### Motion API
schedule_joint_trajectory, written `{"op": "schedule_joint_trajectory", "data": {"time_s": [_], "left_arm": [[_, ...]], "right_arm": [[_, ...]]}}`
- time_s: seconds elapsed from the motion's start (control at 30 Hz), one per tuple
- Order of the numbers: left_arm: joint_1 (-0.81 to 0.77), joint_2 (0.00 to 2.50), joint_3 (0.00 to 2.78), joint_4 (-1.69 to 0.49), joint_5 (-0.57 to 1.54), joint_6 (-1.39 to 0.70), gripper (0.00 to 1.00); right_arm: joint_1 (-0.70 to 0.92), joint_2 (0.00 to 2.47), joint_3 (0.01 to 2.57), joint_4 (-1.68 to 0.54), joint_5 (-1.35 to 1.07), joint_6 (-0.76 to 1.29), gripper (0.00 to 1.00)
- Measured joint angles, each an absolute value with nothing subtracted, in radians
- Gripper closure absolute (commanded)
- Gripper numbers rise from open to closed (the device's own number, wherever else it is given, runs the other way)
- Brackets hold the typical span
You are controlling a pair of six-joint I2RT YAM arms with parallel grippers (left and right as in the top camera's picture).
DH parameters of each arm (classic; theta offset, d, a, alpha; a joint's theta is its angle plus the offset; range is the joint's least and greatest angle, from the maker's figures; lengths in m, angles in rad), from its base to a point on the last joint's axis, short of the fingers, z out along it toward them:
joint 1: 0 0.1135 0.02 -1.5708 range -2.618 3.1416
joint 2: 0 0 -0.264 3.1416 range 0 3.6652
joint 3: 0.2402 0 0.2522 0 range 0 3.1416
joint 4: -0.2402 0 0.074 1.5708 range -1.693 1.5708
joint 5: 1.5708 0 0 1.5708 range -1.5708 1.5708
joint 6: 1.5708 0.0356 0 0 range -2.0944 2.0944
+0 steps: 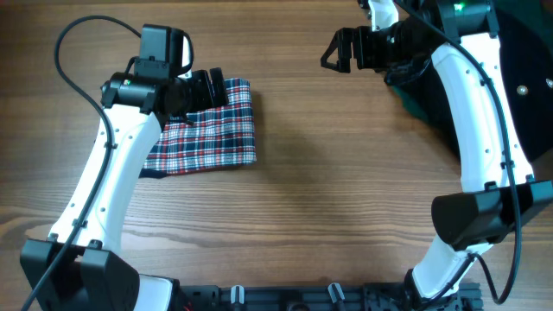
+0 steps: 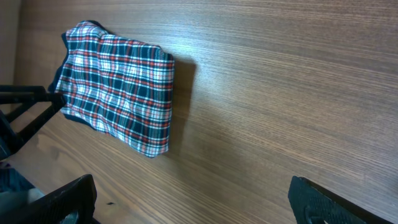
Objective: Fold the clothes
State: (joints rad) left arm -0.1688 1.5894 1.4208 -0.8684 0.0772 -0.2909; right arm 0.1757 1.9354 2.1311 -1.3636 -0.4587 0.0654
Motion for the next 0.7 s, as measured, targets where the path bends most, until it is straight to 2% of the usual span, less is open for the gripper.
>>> {"op": "schedule_joint_trajectory", "data": {"time_s": [0.53, 0.7], "left_arm": [[-0.169, 1.589, 1.421, -0.869, 0.077, -0.291, 0.0], [-0.169, 1.589, 1.421, -0.869, 0.077, -0.291, 0.0]], "right_arm": [[0.176, 1.935, 2.03, -1.296, -0.377, 0.071, 0.0], [0.155, 1.935, 2.027, -1.211, -0.399, 0.162, 0.0]]}}
